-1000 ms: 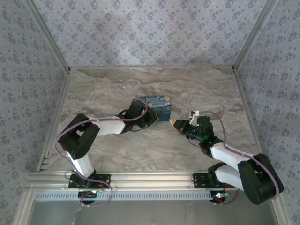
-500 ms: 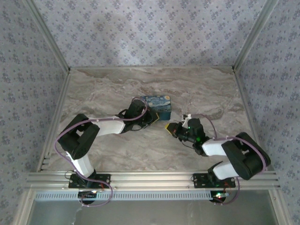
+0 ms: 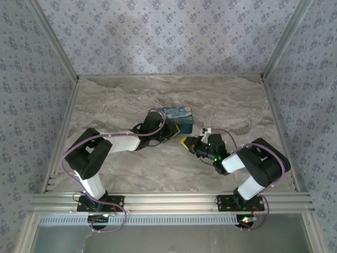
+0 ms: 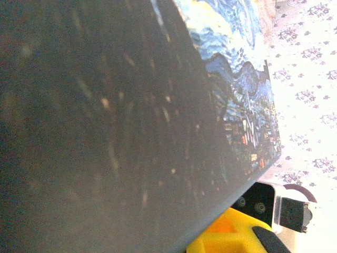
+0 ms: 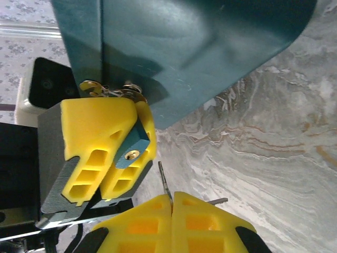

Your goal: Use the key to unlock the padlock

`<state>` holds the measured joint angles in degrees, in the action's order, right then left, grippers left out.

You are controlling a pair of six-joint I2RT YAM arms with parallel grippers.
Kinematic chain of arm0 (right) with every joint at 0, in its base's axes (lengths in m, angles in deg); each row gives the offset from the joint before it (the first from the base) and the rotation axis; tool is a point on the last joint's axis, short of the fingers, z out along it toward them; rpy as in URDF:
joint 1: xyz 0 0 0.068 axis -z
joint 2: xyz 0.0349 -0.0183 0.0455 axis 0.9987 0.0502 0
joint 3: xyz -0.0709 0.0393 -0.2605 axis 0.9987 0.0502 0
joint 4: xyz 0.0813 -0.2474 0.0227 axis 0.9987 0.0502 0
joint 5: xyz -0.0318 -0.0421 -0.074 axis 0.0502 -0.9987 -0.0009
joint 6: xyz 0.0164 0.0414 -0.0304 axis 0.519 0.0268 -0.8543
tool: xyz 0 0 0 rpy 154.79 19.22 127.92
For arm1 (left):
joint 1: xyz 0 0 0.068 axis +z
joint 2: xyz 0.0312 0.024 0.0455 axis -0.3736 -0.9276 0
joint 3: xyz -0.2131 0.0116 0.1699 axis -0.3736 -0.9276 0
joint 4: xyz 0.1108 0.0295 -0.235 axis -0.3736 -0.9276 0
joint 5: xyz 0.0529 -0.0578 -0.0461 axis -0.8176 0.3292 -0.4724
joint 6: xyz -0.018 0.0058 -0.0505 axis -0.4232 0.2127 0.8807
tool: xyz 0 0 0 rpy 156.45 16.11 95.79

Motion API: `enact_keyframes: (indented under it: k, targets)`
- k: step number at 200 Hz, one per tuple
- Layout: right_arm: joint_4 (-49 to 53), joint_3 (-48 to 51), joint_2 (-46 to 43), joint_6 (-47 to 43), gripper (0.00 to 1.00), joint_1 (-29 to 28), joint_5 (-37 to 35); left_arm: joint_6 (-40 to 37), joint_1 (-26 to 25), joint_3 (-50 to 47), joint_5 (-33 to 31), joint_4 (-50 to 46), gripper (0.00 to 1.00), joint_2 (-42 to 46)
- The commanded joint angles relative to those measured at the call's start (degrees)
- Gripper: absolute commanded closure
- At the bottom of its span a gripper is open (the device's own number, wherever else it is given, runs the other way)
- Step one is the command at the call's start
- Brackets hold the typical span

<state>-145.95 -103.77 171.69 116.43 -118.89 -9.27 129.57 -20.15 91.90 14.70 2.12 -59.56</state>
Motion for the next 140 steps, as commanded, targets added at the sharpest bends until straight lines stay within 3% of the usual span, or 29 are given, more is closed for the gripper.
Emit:
enact_keyframes:
  k: [1, 140]
  targets:
    - [-4.57, -0.4, 0.84, 1.34, 1.0, -0.32, -0.6, 0.43, 0.25, -0.48, 1.15, 3.42, 0.91, 2.1]
    - [-10.27, -0.35, 3.72, 3.94, 1.0, 0.18, -0.4, 1.2, 0.28, -1.33, 1.49, 5.29, 0.91, 1.72]
